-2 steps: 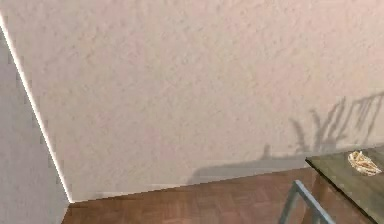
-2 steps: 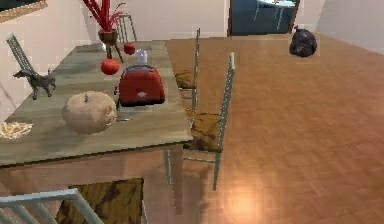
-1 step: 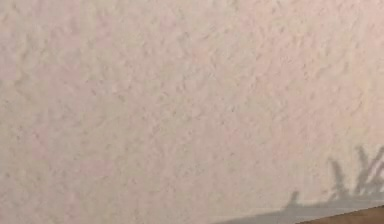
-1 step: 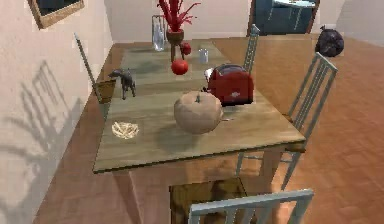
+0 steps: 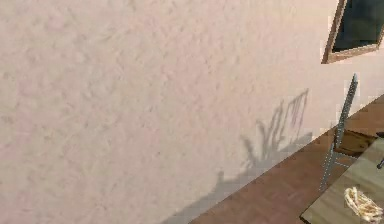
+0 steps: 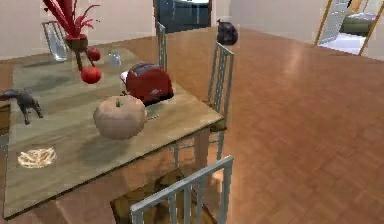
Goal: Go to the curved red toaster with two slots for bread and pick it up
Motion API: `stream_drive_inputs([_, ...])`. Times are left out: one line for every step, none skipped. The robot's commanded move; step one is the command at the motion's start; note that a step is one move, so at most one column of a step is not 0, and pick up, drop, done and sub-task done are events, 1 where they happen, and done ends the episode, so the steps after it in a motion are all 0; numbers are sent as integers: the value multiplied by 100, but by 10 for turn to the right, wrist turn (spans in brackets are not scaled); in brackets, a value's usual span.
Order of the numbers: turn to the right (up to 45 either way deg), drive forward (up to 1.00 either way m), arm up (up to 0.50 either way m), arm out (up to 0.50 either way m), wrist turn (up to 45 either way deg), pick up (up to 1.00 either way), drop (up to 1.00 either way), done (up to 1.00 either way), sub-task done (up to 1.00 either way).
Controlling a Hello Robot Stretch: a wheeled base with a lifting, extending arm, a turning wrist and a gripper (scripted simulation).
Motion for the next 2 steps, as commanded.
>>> stream_drive_inputs([0,80,0,0,0,0,0,0,0])
stream_drive_inputs([90,0,0,0,0,0,0,0,0])
